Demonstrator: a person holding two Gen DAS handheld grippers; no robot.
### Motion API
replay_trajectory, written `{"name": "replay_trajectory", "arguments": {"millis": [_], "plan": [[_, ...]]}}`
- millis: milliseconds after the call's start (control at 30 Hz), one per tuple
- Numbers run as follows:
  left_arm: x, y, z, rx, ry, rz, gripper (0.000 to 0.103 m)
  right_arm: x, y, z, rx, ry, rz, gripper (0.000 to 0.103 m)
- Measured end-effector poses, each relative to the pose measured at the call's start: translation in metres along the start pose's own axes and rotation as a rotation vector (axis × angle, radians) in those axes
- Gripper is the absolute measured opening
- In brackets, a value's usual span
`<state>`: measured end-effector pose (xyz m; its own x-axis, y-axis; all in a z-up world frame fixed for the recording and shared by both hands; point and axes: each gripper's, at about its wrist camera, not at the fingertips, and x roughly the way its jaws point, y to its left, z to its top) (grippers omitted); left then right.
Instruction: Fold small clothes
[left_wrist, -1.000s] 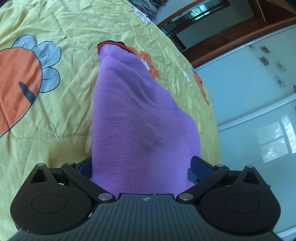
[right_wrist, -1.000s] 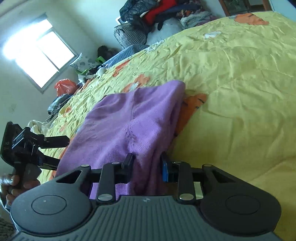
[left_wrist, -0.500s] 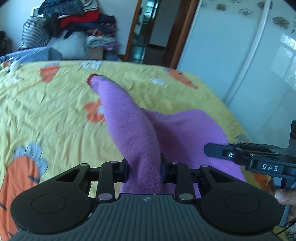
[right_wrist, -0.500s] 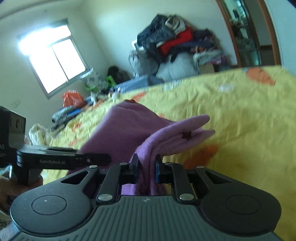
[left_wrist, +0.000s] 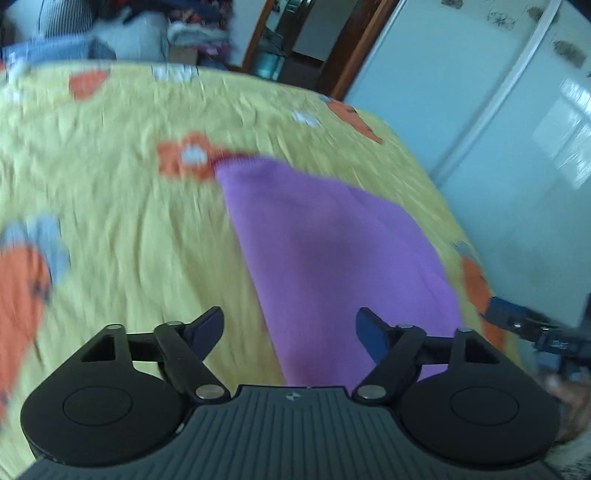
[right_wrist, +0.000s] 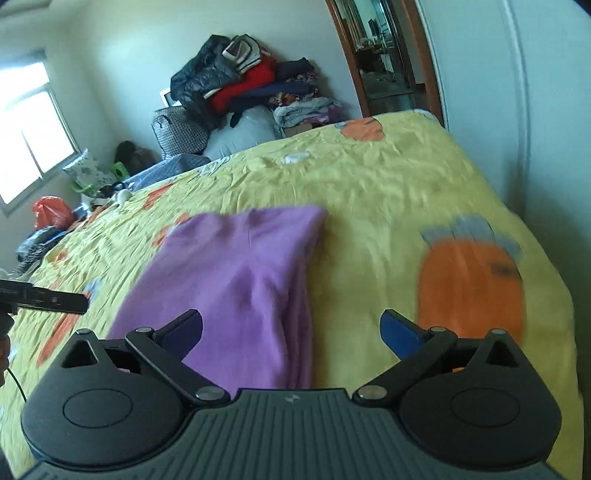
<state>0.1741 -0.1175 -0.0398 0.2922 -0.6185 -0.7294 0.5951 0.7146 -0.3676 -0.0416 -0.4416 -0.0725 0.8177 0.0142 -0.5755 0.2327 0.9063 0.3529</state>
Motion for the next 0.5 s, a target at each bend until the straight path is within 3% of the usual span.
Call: {"name": "replay_trajectory", "arguments": {"millis": [133, 267, 333, 367, 400, 500], "plan": [[0.004, -0.009, -0.045, 0.016, 0.057, -0.047, 0.084, -0.006, -0.016, -0.029, 0.016, 0.047, 0.069, 0.102], [0.024, -0.012, -0.072, -0.05, 0.098, -0.078, 0.087, 0.009, -0.023, -0.036, 0.076, 0.065, 0.195, 0.101], [0.028, -0.013, -0.073, -0.071, 0.05, -0.102, 0.078, 0.017, -0.017, -0.032, 0.054, 0.074, 0.19, 0.085], [0.031, -0.012, -0.072, -0.097, 0.059, -0.125, 0.047, 0.022, -0.011, -0.028, 0.027, 0.084, 0.152, 0.044], [0.034, -0.012, -0.07, -0.119, 0.084, -0.119, 0.037, 0.029, -0.007, -0.026, 0.03, 0.117, 0.14, 0.013], [0.032, -0.013, -0.065, -0.108, 0.099, -0.122, 0.02, 0.03, 0.001, -0.03, 0.025, 0.119, 0.164, 0.011]]}}
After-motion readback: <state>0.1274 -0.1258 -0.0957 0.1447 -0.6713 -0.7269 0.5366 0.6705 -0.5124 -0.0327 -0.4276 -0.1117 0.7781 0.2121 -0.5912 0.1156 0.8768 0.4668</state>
